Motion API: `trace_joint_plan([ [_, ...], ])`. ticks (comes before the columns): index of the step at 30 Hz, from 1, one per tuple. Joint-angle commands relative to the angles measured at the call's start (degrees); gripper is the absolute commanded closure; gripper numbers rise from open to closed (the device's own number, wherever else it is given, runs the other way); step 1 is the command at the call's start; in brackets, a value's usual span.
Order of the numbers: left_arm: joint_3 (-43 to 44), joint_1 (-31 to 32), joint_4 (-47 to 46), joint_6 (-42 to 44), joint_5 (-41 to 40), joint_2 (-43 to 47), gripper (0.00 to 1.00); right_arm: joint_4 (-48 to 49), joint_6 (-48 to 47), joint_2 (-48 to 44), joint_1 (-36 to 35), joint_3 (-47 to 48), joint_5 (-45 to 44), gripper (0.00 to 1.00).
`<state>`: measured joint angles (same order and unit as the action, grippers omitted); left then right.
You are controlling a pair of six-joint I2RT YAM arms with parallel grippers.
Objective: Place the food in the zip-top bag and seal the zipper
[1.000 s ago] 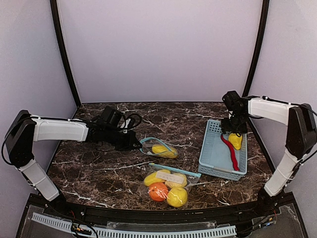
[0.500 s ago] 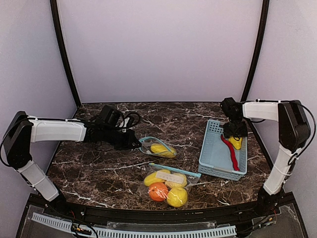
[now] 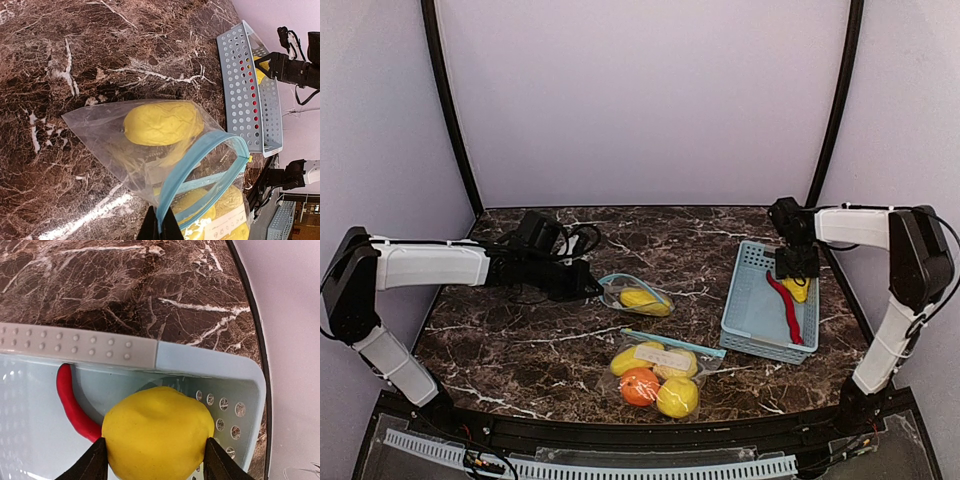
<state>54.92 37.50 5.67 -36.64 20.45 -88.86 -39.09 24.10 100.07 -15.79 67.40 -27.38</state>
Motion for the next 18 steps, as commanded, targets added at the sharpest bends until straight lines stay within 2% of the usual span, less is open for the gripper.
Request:
trace_joint_plan([
  [1, -1.08, -0.05, 1.06, 0.31, -0.33, 2.17, 0.99, 1.02, -0.68, -5.43, 0.16, -1.57, 4.65, 0.61],
  [8, -0.76, -0.12, 1.05, 0.26, 0.13, 2.06, 0.99, 2.88, -3.56, -15.82, -2.88, -1.05, 16.8, 0.63],
  [12, -0.36, -0.06, 0.67, -0.26, 1.87, 1.36, 0.99, 5.46, -5.77, -22.46, -7.67, 0.95, 28.55, 0.63],
  [18, 0.86, -0.08, -0.81, -1.7, 4.82, 0.23, 0.99, 21.23, -8.06, -26.5, -20.15, -1.72, 45.33, 0.61],
])
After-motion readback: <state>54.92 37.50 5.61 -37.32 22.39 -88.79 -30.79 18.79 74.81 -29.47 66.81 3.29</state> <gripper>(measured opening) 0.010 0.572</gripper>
